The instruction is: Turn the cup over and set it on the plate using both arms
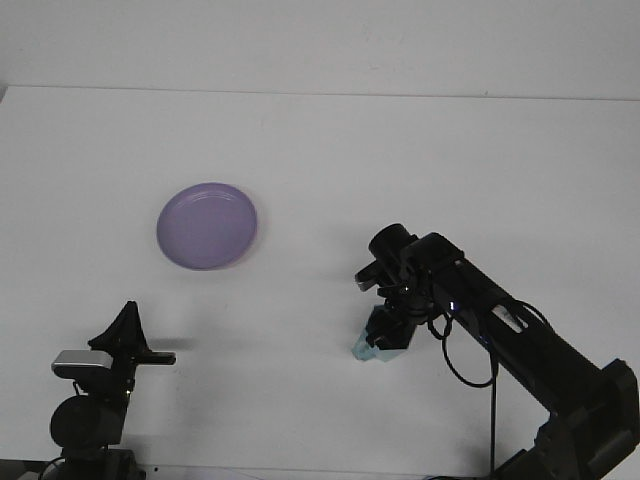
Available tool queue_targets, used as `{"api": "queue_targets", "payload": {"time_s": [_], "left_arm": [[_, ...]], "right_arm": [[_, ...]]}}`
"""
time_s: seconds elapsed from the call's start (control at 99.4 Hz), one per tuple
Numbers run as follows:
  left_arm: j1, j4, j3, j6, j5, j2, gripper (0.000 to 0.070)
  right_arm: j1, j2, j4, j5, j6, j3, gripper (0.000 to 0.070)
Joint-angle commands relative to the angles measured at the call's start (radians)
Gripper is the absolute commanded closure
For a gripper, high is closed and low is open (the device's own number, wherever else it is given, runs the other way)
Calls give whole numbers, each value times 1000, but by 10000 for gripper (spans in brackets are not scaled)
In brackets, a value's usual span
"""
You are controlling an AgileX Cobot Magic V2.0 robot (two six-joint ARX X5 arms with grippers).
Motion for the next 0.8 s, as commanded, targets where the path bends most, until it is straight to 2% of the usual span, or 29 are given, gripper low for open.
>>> {"api": "queue_targets", "payload": {"time_s": [0.0,0.231,0.453,0.563,0.674,0.795], "left_arm": [[-2,13,-19,-14,6,-1,685],[-2,20,-8,-174,10,-1,686],[-2,3,63,-303,95,5,687],[-3,-69,149,-314,145,58,687],[-3,-148,260,-311,237,174,686],[-22,-213,396,-269,338,348,686]], "right_arm": [[-3,-19,-11,-1,-21,40,270],[-52,-206,0,-22,-30,145,271],[-156,-480,226,-19,-16,86,272],[-220,-662,405,-19,13,-70,277],[-273,-838,560,-19,48,-267,281],[-314,-1020,706,-17,68,-479,289]]}}
